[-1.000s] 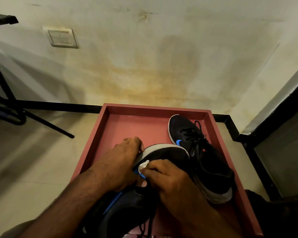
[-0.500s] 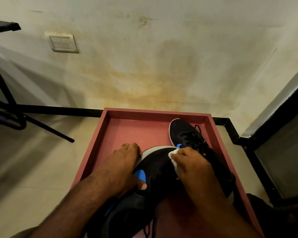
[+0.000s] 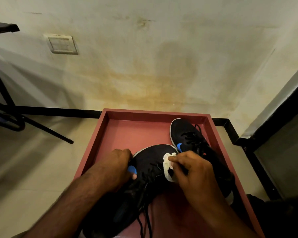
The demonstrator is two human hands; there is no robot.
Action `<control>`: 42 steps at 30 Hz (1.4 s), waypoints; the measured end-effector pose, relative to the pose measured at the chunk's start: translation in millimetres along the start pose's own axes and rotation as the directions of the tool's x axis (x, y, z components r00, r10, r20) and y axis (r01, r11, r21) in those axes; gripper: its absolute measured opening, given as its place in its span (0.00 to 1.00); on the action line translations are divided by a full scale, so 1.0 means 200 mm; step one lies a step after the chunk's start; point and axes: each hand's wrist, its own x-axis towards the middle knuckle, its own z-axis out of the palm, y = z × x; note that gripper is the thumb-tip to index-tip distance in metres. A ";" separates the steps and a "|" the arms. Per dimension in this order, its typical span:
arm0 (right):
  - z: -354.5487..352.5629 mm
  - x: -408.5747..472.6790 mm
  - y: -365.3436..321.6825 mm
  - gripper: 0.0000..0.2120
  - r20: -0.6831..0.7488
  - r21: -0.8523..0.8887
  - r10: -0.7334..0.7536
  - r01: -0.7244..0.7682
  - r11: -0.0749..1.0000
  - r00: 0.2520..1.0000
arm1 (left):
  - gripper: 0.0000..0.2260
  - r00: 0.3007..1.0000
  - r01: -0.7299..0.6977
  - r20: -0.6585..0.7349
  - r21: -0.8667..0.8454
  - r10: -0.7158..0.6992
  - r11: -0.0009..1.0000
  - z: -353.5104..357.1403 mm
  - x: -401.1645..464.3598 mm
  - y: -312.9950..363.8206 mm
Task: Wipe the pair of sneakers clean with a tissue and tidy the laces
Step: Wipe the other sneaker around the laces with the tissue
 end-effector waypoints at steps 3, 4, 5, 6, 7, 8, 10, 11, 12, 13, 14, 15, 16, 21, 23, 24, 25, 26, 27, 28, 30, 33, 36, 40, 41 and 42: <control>-0.03 0.04 0.01 0.09 -0.084 0.045 0.066 -0.062 0.997 0.994 | 0.17 0.999 0.031 0.039 0.046 -0.033 0.998 0.02 0.04 -0.03; -0.04 0.04 0.01 0.09 -0.096 0.049 0.077 -0.073 0.996 0.992 | 0.15 0.998 0.044 0.047 0.048 -0.046 0.998 0.03 0.04 -0.04; -0.04 0.04 0.01 0.10 -0.097 0.048 0.085 -0.081 0.996 0.992 | 0.13 0.998 0.051 0.046 0.041 -0.053 0.998 0.03 0.04 -0.04; -0.04 0.04 0.01 0.10 -0.087 0.036 0.084 -0.081 0.996 0.993 | 0.12 0.998 0.057 0.038 0.031 -0.058 0.998 0.03 0.03 -0.04; -0.03 0.04 0.01 0.11 -0.072 0.010 0.074 -0.073 0.997 0.995 | 0.12 0.998 0.053 0.021 0.016 -0.053 0.998 0.03 0.02 -0.03; -0.02 0.04 0.01 0.12 -0.047 -0.025 0.067 -0.069 0.997 0.997 | 0.16 0.999 0.043 -0.003 -0.011 -0.043 0.999 0.02 0.00 -0.01; 0.00 0.03 0.02 0.14 0.033 -0.081 0.076 -0.073 0.994 0.997 | 0.28 1.000 0.014 -0.017 -0.035 -0.014 0.999 0.01 -0.05 0.04; 0.01 0.03 0.02 0.16 0.085 -0.091 0.083 -0.076 0.993 0.993 | 0.32 1.000 -0.015 -0.003 -0.012 0.015 1.000 0.01 -0.06 0.06; 0.02 0.03 0.01 0.18 0.137 -0.093 0.084 -0.071 0.993 0.987 | 0.33 0.999 -0.040 0.019 0.037 0.039 0.999 0.02 -0.07 0.07; 0.04 0.02 0.01 0.19 0.176 -0.091 0.076 -0.061 0.994 0.981 | 0.32 0.998 -0.053 0.043 0.097 0.049 0.994 0.03 -0.07 0.08; 0.06 0.01 0.01 0.19 0.201 -0.090 0.072 -0.055 0.994 0.977 | 0.30 0.997 -0.055 0.061 0.148 0.047 0.987 0.05 -0.06 0.09; 0.08 -0.01 0.00 0.17 0.212 -0.078 0.071 -0.056 0.995 0.975 | 0.27 0.997 -0.054 0.067 0.174 0.043 0.983 0.07 -0.05 0.09; 0.10 -0.03 -0.01 0.14 0.221 -0.063 0.081 -0.069 0.996 0.972 | 0.24 0.997 -0.052 0.066 0.180 0.041 0.982 0.08 -0.04 0.09; 0.11 -0.11 -0.08 0.04 0.302 0.033 0.101 -0.117 0.993 0.948 | 0.17 0.999 -0.041 0.030 0.191 0.036 0.981 0.09 0.00 0.07; 0.09 -0.10 -0.08 0.04 0.275 0.051 0.128 -0.148 0.988 0.953 | 0.17 0.999 -0.048 0.033 0.178 0.043 0.983 0.09 0.01 0.05; 0.09 -0.08 -0.07 0.03 0.235 0.065 0.156 -0.176 0.982 0.959 | 0.16 0.998 -0.057 0.043 0.166 0.051 0.985 0.09 0.01 0.05; 0.09 -0.07 -0.05 0.04 0.197 0.088 0.189 -0.209 0.974 0.962 | 0.15 0.997 -0.063 0.058 0.156 0.055 0.986 0.10 0.01 0.05; 0.10 -0.05 -0.03 0.07 0.167 0.112 0.219 -0.239 0.965 0.961 | 0.14 0.996 -0.070 0.062 0.154 0.061 0.986 0.10 0.02 0.05; 0.10 -0.04 -0.01 0.11 0.154 0.127 0.248 -0.268 0.955 0.957 | 0.15 0.996 -0.073 0.056 0.159 0.065 0.985 0.11 0.02 0.05; 0.12 -0.04 0.01 0.13 0.150 0.130 0.276 -0.295 0.946 0.950 | 0.15 0.997 -0.074 0.046 0.167 0.067 0.983 0.12 0.02 0.05; 0.14 -0.04 0.04 0.12 0.125 0.114 0.295 -0.309 0.944 0.947 | 0.15 0.997 -0.076 0.039 0.173 0.070 0.982 0.13 0.02 0.05; 0.15 -0.02 0.04 0.06 0.080 0.138 0.220 -0.229 0.964 0.972 | 0.14 0.996 -0.084 0.026 0.165 0.081 0.983 0.13 0.02 0.05; 0.13 0.00 0.02 0.06 0.056 0.193 0.183 -0.191 0.963 0.981 | 0.14 0.995 -0.094 0.001 0.151 0.095 0.984 0.12 0.03 0.04; 0.15 -0.08 -0.08 0.05 0.223 0.193 0.157 -0.201 0.960 0.962 | 0.12 0.997 -0.067 -0.013 0.155 0.070 0.986 0.13 0.05 0.04; 0.16 -0.13 -0.12 0.05 0.281 0.227 0.112 -0.180 0.957 0.953 | 0.12 0.998 -0.066 -0.010 0.145 0.068 0.987 0.13 0.05 0.04; 0.17 -0.18 -0.17 0.05 0.325 0.257 0.069 -0.158 0.954 0.943 | 0.12 0.998 -0.065 -0.001 0.127 0.065 0.990 0.13 0.05 0.03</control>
